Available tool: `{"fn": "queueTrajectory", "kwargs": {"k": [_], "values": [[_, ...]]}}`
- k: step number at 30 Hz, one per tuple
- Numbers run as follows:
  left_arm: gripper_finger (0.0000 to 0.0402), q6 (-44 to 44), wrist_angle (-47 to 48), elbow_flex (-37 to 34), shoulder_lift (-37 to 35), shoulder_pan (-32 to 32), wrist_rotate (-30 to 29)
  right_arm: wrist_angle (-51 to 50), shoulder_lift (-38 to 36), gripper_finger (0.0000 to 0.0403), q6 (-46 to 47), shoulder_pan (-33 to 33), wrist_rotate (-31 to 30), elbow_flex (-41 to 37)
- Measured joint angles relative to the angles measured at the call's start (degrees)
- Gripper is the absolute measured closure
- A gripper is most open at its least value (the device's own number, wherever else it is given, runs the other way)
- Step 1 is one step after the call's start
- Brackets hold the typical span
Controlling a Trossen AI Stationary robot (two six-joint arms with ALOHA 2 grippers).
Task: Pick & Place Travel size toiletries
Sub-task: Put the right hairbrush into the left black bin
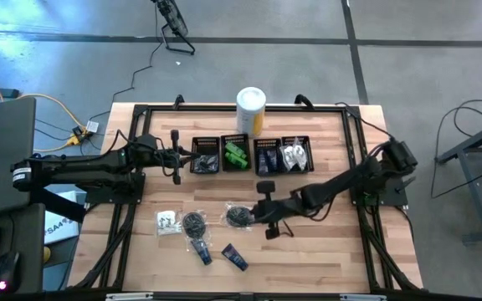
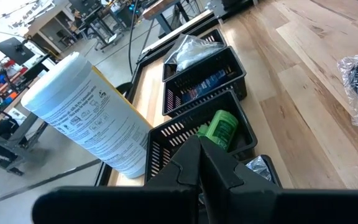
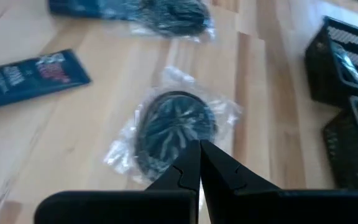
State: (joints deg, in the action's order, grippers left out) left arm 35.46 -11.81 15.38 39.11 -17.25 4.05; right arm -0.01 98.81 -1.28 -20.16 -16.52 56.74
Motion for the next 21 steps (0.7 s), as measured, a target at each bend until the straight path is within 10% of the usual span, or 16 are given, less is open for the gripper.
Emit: {"fn": "queueTrajectory", "kwargs": {"k": [13, 21], "values": [[0.0402, -0.1, 0.0, 0.0, 0.0, 0.0, 0.0, 0.8, 1.0, 0.0395, 4.2, -1.5, 2.0, 0.1], [0.0402, 0.1, 0.0, 0.0, 0.0, 0.0, 0.0, 1.3, 2.0, 0.0301, 1.0, -1.7, 4.1, 0.1]]}}
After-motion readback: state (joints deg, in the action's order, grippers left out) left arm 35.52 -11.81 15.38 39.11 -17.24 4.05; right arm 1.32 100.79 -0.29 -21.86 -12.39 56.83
